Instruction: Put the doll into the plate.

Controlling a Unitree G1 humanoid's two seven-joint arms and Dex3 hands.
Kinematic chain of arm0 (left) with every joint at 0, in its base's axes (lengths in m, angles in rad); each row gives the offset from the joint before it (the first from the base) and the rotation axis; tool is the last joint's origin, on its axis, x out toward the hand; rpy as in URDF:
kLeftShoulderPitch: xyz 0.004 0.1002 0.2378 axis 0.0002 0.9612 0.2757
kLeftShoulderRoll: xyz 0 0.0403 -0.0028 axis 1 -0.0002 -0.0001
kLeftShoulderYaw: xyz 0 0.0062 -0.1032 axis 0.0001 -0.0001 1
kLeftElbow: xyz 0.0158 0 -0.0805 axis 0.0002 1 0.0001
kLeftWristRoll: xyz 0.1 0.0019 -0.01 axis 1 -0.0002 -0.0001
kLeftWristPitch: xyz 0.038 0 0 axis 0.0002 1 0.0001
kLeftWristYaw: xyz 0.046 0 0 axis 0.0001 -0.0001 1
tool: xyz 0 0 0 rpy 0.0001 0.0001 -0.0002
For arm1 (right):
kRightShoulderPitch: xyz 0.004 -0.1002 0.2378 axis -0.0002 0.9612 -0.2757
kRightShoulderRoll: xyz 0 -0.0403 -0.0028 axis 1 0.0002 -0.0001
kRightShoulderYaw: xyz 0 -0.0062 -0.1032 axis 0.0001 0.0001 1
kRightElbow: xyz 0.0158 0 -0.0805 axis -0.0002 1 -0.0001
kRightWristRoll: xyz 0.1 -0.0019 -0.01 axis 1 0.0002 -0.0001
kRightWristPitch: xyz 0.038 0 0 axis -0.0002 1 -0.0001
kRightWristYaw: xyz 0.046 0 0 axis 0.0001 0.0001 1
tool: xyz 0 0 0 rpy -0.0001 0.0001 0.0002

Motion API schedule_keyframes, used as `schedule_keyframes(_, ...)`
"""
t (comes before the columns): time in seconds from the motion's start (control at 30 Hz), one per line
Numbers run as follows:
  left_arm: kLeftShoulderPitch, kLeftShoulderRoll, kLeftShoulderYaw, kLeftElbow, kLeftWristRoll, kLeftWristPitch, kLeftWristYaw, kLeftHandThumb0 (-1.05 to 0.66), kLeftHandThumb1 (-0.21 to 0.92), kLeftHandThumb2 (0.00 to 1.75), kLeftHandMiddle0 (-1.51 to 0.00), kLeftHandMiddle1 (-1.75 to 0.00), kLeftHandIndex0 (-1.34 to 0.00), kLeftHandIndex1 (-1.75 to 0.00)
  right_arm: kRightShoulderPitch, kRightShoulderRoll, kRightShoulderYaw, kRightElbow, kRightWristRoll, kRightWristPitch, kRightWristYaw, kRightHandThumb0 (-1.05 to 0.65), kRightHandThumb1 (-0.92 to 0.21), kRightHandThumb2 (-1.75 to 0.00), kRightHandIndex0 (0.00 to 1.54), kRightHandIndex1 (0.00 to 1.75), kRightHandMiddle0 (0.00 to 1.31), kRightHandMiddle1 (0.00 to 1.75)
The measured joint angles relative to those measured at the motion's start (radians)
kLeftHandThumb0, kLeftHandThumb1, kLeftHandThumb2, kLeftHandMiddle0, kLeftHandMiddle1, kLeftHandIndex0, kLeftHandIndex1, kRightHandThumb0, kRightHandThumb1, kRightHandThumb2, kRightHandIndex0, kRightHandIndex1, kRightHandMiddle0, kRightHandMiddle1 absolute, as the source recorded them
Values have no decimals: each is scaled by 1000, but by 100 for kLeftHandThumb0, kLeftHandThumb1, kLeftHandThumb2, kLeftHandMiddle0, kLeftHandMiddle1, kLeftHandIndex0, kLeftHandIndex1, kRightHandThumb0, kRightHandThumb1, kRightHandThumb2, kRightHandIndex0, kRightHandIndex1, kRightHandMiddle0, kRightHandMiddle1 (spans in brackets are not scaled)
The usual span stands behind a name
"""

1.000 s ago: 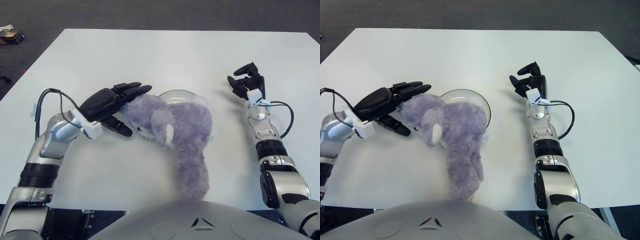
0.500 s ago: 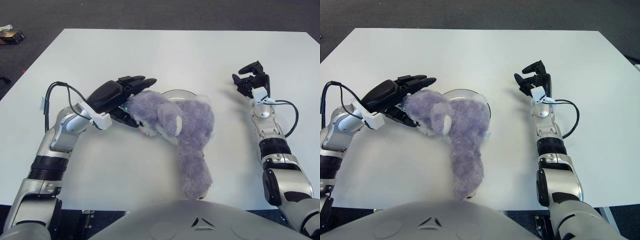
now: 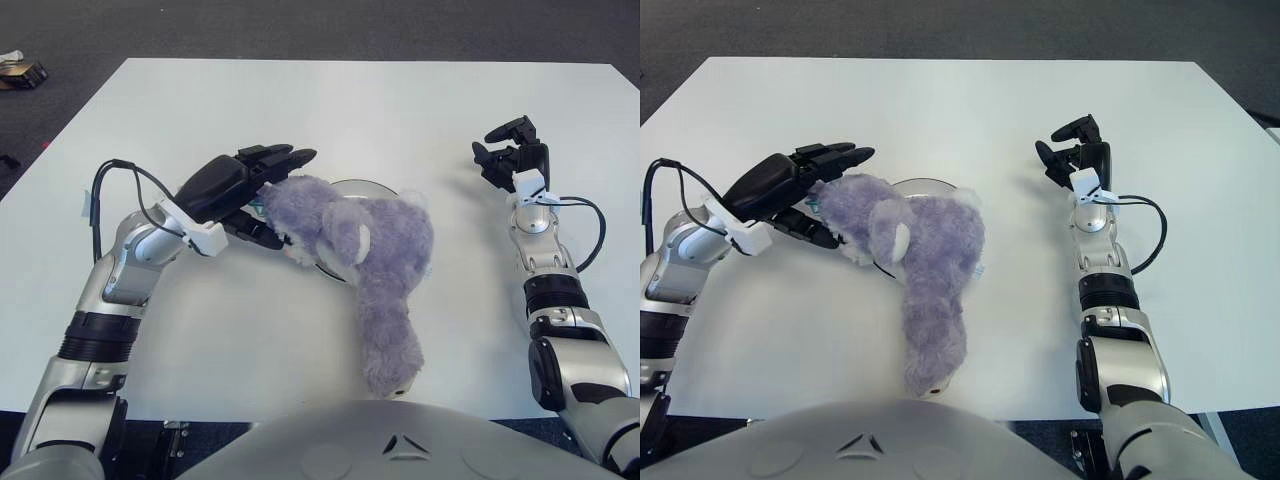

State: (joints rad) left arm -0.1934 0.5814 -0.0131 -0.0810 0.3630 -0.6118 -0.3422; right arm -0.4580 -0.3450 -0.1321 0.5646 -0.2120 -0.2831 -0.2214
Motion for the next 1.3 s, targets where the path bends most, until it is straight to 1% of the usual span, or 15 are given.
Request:
schedule_keyframes(0.03, 0, 2, 0, -3, -1, 1, 0, -53, 82, 0, -35, -60, -26, -45, 1, 0, 0, -3, 0, 3, 0, -35, -92, -45, 88, 74, 26, 166)
schedule_keyframes(0.07, 0, 4, 0, -4, -1, 2, -1, -52, 82, 0, -29, -75, -22, -56, 2, 0, 0, -6, 0, 6, 0, -35, -92, -45, 88, 74, 26, 166)
schedule_keyframes(0.1, 0, 6, 0, -7, -2, 4, -1, -51, 82, 0, -27, -81, -21, -60, 3, 0, 0, -10, 0, 9, 0, -35, -92, -45, 88, 74, 26, 166)
schedule_keyframes(0.17, 0, 8, 0, -10, -2, 8, -1, -48, 81, 0, -19, -105, -15, -81, 4, 0, -1, -14, 0, 15, 0, -35, -92, -45, 88, 73, 26, 166)
schedule_keyframes(0.2, 1, 8, 0, -12, -3, 10, -1, -47, 81, 0, -17, -111, -14, -86, 5, 0, -1, -16, 0, 18, 0, -35, -92, -45, 88, 73, 26, 166)
schedule_keyframes(0.27, 2, 9, 0, -17, -10, 11, -1, -44, 80, 0, -10, -131, -10, -106, 6, 0, -1, -18, 0, 22, 0, -35, -92, -45, 89, 73, 26, 166)
schedule_keyframes(0.4, 4, 9, -1, -28, -35, 11, -3, -41, 80, 0, -5, -148, -6, -124, 7, -1, -2, -19, 0, 27, 0, -35, -92, -45, 89, 73, 26, 166)
schedule_keyframes(0.47, 4, 11, -2, -31, -49, 10, -7, -38, 81, 0, -2, -160, -3, -140, 8, -1, -2, -19, 0, 27, 0, -35, -92, -45, 89, 72, 27, 166)
schedule_keyframes(0.57, 4, 19, -7, -36, -81, 10, -28, -35, 83, 1, -1, -169, -2, -152, 8, -1, -2, -19, 0, 28, 0, -35, -92, -45, 89, 72, 27, 166)
schedule_keyframes(0.67, 4, 27, -10, -41, -103, 12, -49, -33, 83, 1, 0, -172, -2, -156, 8, -1, -2, -19, 0, 32, 0, -35, -92, -45, 89, 72, 27, 166)
schedule_keyframes(0.77, 4, 34, -11, -50, -122, 24, -74, -31, 84, 1, 0, -173, -2, -158, 9, -2, -2, -19, 0, 37, 0, -35, -92, -45, 90, 71, 27, 166)
schedule_keyframes(0.9, 4, 55, -16, -77, -151, 62, -123, -27, 84, 0, -1, -174, -2, -158, 10, -2, -2, -21, -1, 50, 0, -35, -92, -45, 90, 71, 27, 166)
schedule_keyframes(1.17, 3, 71, -21, -108, -186, 113, -183, -24, 84, 0, -1, -174, -3, -157, 13, -4, -2, -31, -1, 60, 0, -35, -92, -45, 90, 71, 27, 166)
schedule_keyframes(1.3, 2, 80, -24, -115, -196, 131, -208, -24, 84, 0, -2, -172, -3, -155, 13, -6, -2, -34, -1, 65, 0, -35, -92, -45, 90, 71, 27, 166)
